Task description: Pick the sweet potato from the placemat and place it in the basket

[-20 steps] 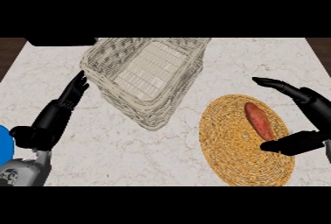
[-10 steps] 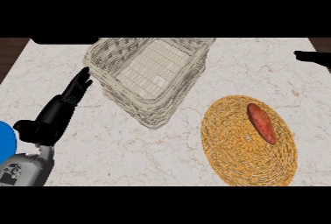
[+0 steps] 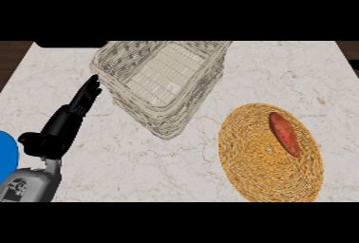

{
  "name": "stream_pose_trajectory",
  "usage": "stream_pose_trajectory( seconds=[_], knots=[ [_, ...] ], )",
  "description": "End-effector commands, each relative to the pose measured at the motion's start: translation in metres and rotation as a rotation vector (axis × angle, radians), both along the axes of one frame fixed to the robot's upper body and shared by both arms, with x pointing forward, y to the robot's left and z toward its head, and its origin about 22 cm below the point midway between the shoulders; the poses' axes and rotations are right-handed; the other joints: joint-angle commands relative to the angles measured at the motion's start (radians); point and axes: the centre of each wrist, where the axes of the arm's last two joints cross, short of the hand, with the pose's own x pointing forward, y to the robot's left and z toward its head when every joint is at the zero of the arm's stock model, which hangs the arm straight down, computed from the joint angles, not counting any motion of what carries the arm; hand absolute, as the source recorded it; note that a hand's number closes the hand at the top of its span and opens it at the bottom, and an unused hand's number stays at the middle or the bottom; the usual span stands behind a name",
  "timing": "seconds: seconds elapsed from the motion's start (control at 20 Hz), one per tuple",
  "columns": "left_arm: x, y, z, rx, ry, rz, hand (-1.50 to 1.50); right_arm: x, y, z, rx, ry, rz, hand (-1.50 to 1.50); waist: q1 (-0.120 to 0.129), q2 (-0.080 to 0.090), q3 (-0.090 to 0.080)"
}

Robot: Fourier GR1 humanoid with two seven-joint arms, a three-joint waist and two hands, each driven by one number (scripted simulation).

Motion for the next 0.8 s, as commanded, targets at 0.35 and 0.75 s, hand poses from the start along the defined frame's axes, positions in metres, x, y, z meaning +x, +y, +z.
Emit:
stream_pose_trajectory(
  seconds=[0.35,0.75],
  knots=[
    [-0.013,0.005,-0.003,-0.011,-0.001,0.004,0.0,-0.002,-0.021,-0.04,0.058,-0.015,-0.036,-1.5,-0.001,-0.001,0.001],
    [-0.003,-0.01,0.006,-0.004,0.001,-0.014,0.0,0.014,-0.019,-0.115,0.132,0.001,-0.045,-1.5,0.005,0.003,0.001]
  ],
)
